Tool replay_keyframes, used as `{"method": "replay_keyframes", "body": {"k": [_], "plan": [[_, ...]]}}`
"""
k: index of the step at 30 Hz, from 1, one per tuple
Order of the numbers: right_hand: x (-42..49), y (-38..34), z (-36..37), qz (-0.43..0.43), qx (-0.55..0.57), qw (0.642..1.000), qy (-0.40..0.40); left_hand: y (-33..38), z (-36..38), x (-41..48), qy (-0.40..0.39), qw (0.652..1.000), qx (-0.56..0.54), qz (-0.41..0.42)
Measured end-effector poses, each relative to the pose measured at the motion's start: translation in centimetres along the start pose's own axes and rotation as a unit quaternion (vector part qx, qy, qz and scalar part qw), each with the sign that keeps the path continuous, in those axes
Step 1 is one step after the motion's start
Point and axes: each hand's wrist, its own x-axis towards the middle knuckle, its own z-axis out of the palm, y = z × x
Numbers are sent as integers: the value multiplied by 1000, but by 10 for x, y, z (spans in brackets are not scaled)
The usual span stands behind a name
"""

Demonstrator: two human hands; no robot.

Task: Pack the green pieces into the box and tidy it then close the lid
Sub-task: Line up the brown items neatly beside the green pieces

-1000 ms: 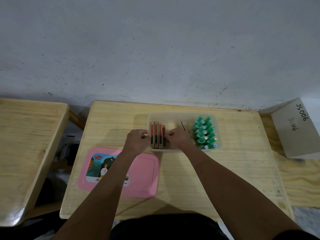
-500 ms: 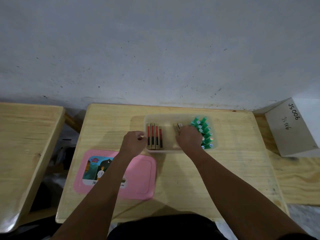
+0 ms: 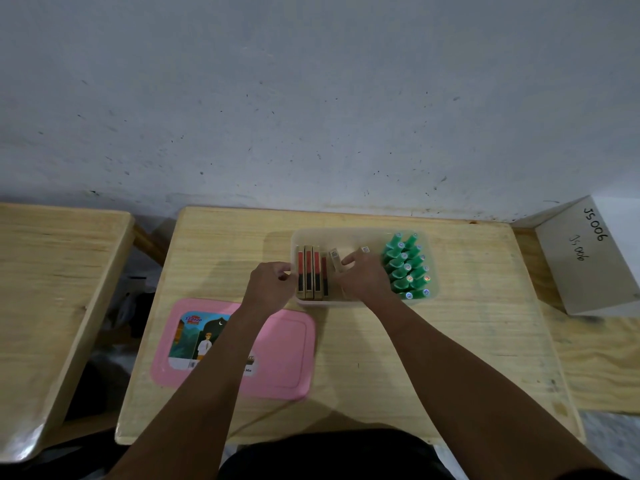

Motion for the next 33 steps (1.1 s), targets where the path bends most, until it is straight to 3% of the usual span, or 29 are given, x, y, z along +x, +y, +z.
{"method": "replay_keyframes", "body": {"k": [5,11,33], "plan": [[-2,-2,3,14,52,997,-46,2,1,-1,9,1000,-7,-4],[-2,-7,1,35,203,973,-100,1,1,0,7,1000,-7,-12],[-1,-7,10,34,198,975,-95,5,0,-2,0,1000,4,-7]]}}
